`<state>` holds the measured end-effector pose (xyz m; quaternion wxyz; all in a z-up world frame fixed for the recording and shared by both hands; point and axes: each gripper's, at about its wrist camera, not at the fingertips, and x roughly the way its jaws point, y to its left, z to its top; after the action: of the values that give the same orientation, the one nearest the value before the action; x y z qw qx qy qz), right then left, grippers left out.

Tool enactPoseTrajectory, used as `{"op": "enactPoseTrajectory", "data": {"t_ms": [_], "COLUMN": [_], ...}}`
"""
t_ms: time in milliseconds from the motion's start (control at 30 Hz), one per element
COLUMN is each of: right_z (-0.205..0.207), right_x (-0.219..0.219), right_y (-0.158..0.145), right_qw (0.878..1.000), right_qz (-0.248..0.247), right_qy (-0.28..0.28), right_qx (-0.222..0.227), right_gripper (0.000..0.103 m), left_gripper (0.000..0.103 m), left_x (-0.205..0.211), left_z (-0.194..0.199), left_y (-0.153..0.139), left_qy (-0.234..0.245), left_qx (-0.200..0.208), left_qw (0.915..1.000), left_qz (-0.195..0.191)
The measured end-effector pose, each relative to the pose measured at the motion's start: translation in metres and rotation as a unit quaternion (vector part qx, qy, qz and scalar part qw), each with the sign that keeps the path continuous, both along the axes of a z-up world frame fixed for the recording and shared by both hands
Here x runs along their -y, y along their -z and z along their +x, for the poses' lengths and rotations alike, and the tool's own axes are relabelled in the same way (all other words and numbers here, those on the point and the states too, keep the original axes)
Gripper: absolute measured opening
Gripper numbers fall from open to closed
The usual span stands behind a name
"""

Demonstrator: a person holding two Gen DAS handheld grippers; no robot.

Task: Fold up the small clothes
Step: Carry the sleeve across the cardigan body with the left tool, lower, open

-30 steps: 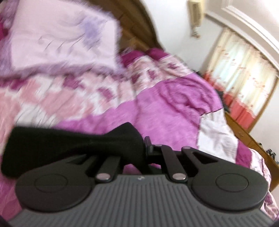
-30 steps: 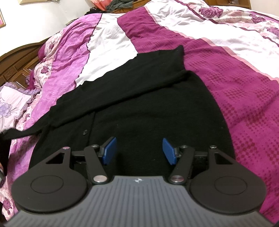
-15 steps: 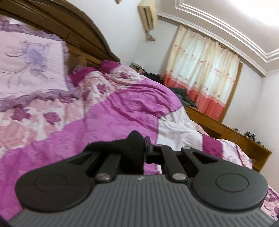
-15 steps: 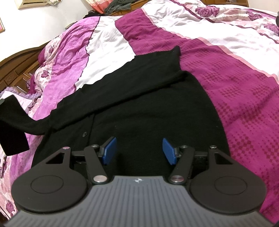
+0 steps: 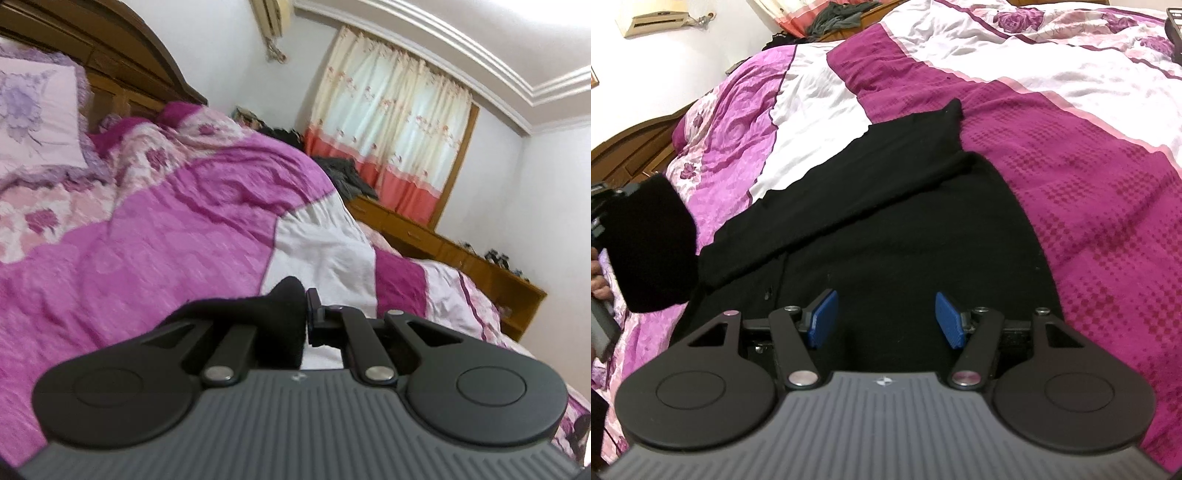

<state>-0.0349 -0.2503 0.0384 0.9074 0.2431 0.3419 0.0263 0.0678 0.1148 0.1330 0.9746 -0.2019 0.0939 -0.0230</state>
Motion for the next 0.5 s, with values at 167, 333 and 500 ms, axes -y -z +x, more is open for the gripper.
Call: {"op": "enactPoseTrajectory", "data": {"t_ms": [167,333,500], "right_z": [-0.001,-0.001,0.002], "right_x": [0.006,0.014,0.020], "right_y": [0.001,0.002,0.004], "right_qw": [1.000,1.000,1.000], "right_qz": [0.007,0.016,0.026], "right_qy": [0.005,0.012,0.015], "right_qx": [0.003,0.005,0.006], "right_gripper": [0.066,0.066,0.066], "left_gripper": [0.007,0.007,0.007], "left_x": [0.027,0.047,0.063], "left_z": [0.012,0.021,0.028], "left_y": [0.018,0.038,0.061], "left_qy": [0.025,0.048,0.067], "left_qx": [-0.031,-0.065,-0.103], "left_qw": [0.9991,0.9964,0.9917], "left_qz": [0.011,0.026,0.039]}}
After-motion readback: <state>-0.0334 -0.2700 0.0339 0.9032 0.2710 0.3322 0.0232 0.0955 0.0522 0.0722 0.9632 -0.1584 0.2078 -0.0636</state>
